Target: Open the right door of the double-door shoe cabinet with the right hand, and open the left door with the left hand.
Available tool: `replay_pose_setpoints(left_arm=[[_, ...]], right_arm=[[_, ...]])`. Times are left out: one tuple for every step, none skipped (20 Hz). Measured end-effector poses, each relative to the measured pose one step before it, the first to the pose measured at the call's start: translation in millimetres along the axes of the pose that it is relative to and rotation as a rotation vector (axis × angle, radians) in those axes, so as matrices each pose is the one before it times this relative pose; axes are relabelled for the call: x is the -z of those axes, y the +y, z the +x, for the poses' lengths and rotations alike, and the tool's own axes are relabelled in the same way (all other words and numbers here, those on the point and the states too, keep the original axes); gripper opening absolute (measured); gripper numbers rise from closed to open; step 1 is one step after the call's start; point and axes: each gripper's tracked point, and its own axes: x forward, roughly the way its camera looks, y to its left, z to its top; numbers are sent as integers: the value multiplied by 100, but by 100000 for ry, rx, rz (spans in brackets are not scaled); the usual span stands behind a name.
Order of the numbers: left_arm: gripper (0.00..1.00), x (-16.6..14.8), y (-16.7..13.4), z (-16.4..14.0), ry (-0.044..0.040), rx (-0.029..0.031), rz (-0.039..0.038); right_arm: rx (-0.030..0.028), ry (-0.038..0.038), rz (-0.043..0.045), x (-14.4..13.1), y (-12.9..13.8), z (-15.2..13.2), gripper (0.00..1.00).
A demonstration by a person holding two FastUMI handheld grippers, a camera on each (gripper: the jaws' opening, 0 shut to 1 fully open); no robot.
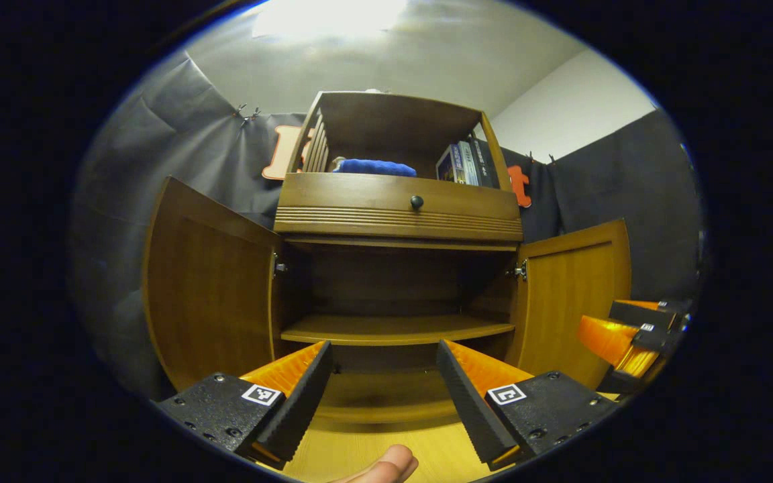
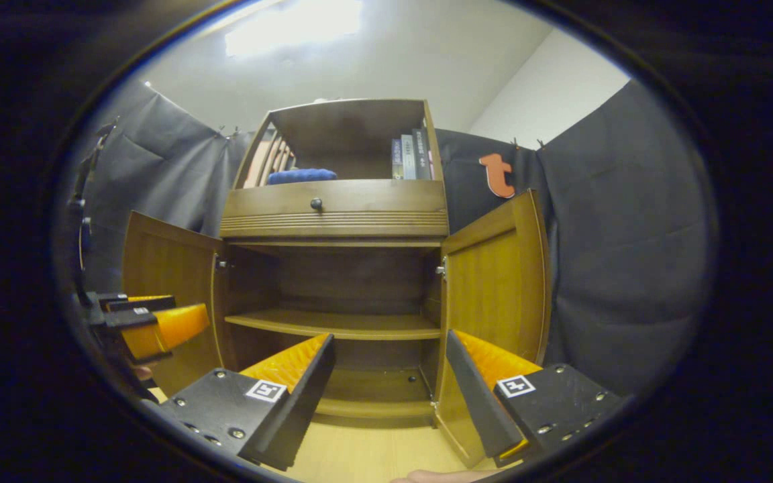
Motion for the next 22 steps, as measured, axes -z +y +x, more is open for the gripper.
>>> replay_pose_setpoints(left_arm=[[93,526,-428,782,445,-325,-356],[93,677,-342,730,1159,-314,-609],[94,471,-105,705,888,-324,-278],[93,279,118,708,656,-385,695],[94,464,490,606,230,-1346,266],[96,350,467,440,259,-1021,210],[97,392,725,385,351,-1141,287],[98,276,785,324,-143,-1319,135],[98,255,714,298,1138,-1173,1074],[97,189,725,196,-186,-1184,619],[96,107,638,96,1082,-1337,552],[96,27,435,-64,196,-444,-681],[96,-327,176,-102,-669,-465,-1069],[96,-462,337,-176,-1069,-855,4],[96,-171,298,-201,-1191,-533,470],[96,-303,-1,-231,-650,686,463],[96,-62,-239,-311,-537,1235,-70],[96,-203,-26,-234,-380,295,85],[96,-151,400,-247,-633,-537,686],[96,-278,313,-139,-744,-815,604],[96,-131,99,-134,-452,-358,79],[96,-37,66,-113,-58,140,-164]], right_arm=[[678,581,-298,-17,-54,407,98],[-70,192,-132,-87,38,215,98],[-139,-123,-164,85,-74,254,98],[670,-91,-63,39,-179,319,98],[588,58,105,291,-270,306,98],[-245,508,236,390,53,311,98],[-942,1049,333,591,239,323,98],[-1308,1391,198,718,338,452,94],[-1270,1884,227,819,287,398,98],[-1424,1809,27,824,360,417,94],[-538,1129,315,598,169,380,94],[76,53,873,322,61,321,100],[161,-22,1074,233,52,209,98],[-12,222,1069,143,130,140,98],[-509,-42,475,209,354,61,98],[-318,-278,46,-15,280,-28,98],[-148,-620,-64,-184,124,-228,98],[-614,-982,-8,-305,261,-123,98],[-467,-854,210,-206,375,-302,98],[-268,-622,186,-229,302,-161,98],[-160,-332,79,-77,181,-271,98],[413,-40,-88,-101,105,-102,98]])
